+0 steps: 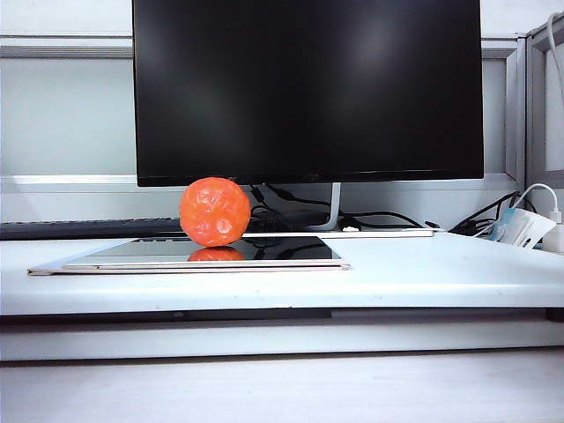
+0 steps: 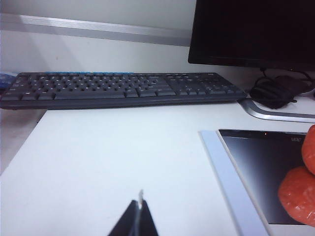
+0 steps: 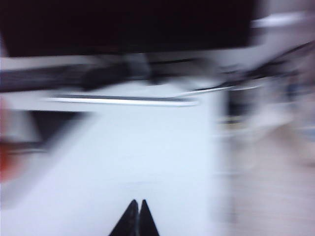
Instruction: Place the orange on the center of the mirror.
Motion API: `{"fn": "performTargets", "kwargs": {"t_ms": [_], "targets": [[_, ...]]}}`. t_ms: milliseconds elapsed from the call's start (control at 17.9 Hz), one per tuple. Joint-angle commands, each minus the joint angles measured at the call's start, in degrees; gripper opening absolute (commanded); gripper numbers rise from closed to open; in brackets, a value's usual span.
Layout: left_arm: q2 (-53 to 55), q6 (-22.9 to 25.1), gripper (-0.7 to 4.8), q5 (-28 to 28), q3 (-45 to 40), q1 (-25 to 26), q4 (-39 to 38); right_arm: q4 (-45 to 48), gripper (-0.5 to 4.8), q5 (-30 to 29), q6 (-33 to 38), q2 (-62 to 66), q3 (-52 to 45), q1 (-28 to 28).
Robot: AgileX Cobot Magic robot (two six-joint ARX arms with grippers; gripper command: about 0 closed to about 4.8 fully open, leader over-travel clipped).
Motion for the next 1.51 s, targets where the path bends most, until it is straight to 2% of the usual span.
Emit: {"fn": "performTargets", "kwargs": {"t_ms": [56, 168, 392, 840, 1512], "targets": [[0.02, 0.04, -0.05, 0.28, 0.09, -0.04, 0.33, 0.44, 0.00, 18.60, -2.27, -0.02, -0.37, -0.22], [0.02, 0.07, -0.05, 0.28, 0.09, -0.04, 0.33, 0.37, 0.00, 20.24, -2.27, -0.02, -0.37, -0.28], [0.02, 0.07, -0.05, 0.28, 0.09, -0.04, 0.33, -0.44, 0.00, 12.22, -2.54, -0.02, -0.39, -1.31], [0.02, 0.07, -0.05, 0.28, 0.09, -0.02, 0.33, -0.52, 0.00, -1.25, -2.49, -0.02, -0.39, -12.15], [0.02, 0.07, -0.05, 0.28, 0.09, -0.02, 0.33, -0.55, 0.00, -2.64, -2.36, -0.02, -0.39, -12.31]]}}
